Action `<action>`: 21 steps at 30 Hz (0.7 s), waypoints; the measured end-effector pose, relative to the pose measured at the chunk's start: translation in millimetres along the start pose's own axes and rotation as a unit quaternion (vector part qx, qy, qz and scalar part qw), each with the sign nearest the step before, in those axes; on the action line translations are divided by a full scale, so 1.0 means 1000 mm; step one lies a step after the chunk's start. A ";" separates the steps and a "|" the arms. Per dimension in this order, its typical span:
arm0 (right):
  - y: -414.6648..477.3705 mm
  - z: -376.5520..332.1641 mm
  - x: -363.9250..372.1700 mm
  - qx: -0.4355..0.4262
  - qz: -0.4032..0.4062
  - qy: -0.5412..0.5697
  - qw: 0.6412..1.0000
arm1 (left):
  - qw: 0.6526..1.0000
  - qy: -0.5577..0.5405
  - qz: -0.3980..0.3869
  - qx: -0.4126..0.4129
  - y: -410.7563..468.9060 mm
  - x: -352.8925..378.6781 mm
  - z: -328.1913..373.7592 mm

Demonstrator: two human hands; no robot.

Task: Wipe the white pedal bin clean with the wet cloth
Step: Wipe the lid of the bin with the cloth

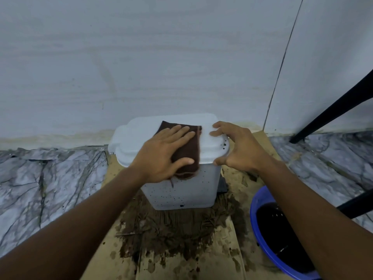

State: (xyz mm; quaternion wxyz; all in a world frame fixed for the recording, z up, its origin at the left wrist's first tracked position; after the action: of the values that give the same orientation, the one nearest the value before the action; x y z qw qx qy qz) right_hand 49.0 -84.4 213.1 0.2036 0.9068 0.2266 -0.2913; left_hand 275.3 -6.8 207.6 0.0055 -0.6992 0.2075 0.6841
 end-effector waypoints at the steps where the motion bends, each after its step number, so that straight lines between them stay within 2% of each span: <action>1: 0.000 0.001 0.000 0.006 0.002 0.009 1.000 | 1.000 -0.018 -0.007 -0.018 -0.005 -0.003 -0.012; 5: -0.001 0.002 -0.001 0.006 0.004 -0.004 1.000 | 0.997 -0.017 0.002 -0.079 -0.004 -0.009 -0.018; 10: 0.001 -0.005 0.001 -0.038 0.009 -0.026 0.999 | 0.997 0.044 -0.005 -0.068 0.037 -0.003 0.039; 13: 0.002 -0.006 0.000 -0.056 0.009 -0.038 0.998 | 0.996 0.040 -0.027 -0.069 0.045 0.004 0.052; 17: 0.003 -0.002 -0.002 -0.034 0.006 -0.084 0.996 | 0.998 0.028 -0.018 -0.057 0.004 -0.001 0.006; 21: 0.003 -0.005 0.000 -0.018 0.005 -0.070 0.997 | 0.997 0.007 -0.040 -0.072 -0.047 -0.011 -0.073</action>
State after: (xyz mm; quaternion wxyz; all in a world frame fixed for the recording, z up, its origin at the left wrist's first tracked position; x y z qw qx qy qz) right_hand 52.6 -84.9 217.5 0.2369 0.8815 0.2122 -0.3491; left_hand 359.5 17.5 209.9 -0.0193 -0.7105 0.1294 0.6915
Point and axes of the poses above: each hand's wrist, its own y-axis towards the middle knuckle, its own x-axis out of the palm, z = x × y, the point moved 3 cm from there along y, towards the middle knuckle, and after that the axes turned 6 degrees about y, right-handed, at the moved point
